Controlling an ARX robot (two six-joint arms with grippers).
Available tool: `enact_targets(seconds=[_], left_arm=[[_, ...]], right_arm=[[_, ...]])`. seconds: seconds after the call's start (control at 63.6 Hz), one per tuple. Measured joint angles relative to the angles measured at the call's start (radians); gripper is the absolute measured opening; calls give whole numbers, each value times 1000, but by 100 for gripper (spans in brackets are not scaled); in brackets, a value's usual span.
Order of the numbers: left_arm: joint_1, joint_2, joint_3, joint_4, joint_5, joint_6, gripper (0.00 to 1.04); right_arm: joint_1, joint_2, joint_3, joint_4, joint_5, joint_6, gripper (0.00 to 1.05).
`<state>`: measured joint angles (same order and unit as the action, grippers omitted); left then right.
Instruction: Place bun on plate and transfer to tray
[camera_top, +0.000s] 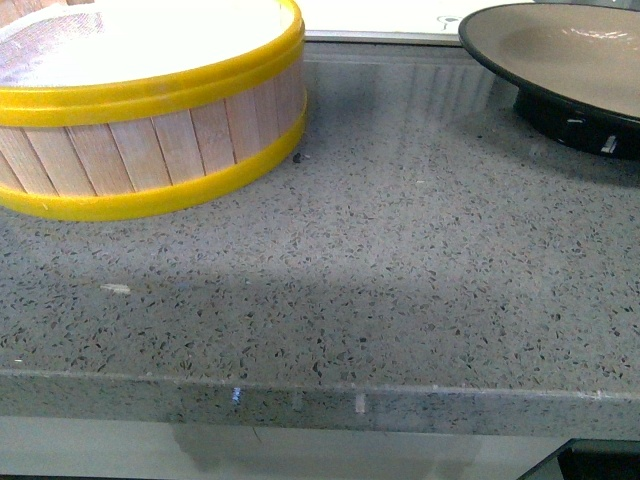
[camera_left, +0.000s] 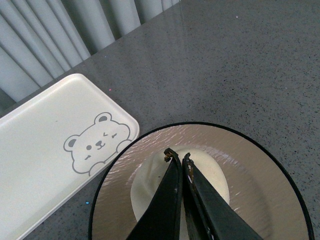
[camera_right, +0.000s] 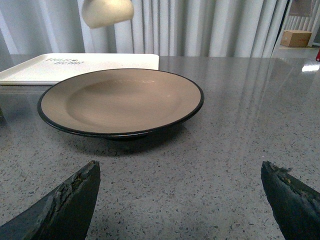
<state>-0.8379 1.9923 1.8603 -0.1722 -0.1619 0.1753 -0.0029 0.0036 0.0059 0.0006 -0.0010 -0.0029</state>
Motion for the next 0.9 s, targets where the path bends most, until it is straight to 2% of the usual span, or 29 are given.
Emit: enact_targets(seconds=[0.283, 0.519, 0.739, 0.896], left_arm=[[-20, 137, 58, 20, -19, 5, 4], [-20, 137, -2, 79, -56, 47, 4], [-18, 134, -37, 80, -45, 56, 4], [-10, 119, -35, 80, -31, 34, 28]], right_arm=[[0, 0, 0, 0, 0, 0, 96], [0, 0, 0, 0, 0, 0, 96], [0, 0, 0, 0, 0, 0, 96], [0, 0, 0, 0, 0, 0, 96]])
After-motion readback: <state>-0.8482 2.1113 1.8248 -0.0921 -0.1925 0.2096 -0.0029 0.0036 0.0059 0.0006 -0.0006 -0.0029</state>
